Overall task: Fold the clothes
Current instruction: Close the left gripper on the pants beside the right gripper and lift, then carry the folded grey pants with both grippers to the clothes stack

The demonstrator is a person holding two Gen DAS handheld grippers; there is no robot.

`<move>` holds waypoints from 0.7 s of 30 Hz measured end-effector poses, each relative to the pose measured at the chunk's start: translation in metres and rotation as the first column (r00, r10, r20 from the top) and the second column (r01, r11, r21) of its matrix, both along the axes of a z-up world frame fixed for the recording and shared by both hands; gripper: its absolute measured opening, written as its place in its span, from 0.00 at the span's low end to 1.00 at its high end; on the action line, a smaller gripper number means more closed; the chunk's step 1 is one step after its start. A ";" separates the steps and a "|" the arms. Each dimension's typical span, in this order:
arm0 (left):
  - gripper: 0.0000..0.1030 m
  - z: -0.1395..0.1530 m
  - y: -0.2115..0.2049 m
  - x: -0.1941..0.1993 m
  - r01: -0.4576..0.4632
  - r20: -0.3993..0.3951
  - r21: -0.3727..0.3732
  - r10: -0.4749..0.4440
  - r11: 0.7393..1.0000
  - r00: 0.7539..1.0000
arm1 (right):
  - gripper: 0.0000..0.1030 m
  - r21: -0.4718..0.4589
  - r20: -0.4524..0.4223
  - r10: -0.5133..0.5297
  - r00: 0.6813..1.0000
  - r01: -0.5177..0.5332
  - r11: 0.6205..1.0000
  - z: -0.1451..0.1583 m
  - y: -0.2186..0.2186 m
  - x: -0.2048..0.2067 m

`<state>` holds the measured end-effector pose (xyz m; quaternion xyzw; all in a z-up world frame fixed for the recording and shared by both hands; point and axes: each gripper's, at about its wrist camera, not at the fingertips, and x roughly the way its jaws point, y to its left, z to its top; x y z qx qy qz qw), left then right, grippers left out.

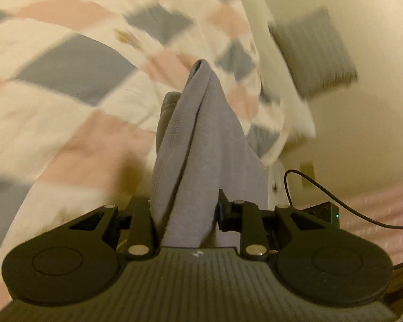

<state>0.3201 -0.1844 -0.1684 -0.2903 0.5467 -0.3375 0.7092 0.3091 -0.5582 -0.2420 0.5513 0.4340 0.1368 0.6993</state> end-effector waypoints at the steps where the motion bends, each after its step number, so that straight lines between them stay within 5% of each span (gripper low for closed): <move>1: 0.22 0.011 0.018 -0.017 -0.051 0.010 0.000 0.051 0.999 0.999 | 0.27 0.007 0.010 0.050 0.999 -0.050 0.999 0.009 0.009 0.000; 6: 0.22 0.063 0.097 -0.105 -0.297 0.075 0.010 0.296 0.955 0.952 | 0.27 0.025 0.075 0.295 0.953 -0.297 0.954 0.052 0.066 0.008; 9: 0.22 0.092 0.150 -0.159 -0.427 0.120 0.017 0.422 0.904 0.898 | 0.27 0.034 0.113 0.422 0.900 -0.428 0.903 0.075 0.109 0.015; 12: 0.22 0.115 0.206 -0.217 -0.542 0.153 0.018 0.533 0.840 0.832 | 0.27 0.045 0.141 0.539 0.830 -0.549 0.834 0.094 0.169 -0.023; 17: 0.22 0.145 0.299 -0.297 -0.656 0.203 0.011 0.641 0.755 0.740 | 0.27 0.046 0.193 0.656 0.729 -0.675 0.736 0.124 0.281 -0.050; 21: 0.22 0.165 0.385 -0.351 -0.698 0.220 0.019 0.678 0.716 0.701 | 0.27 0.041 0.234 0.736 0.635 -0.763 0.645 0.149 0.370 -0.072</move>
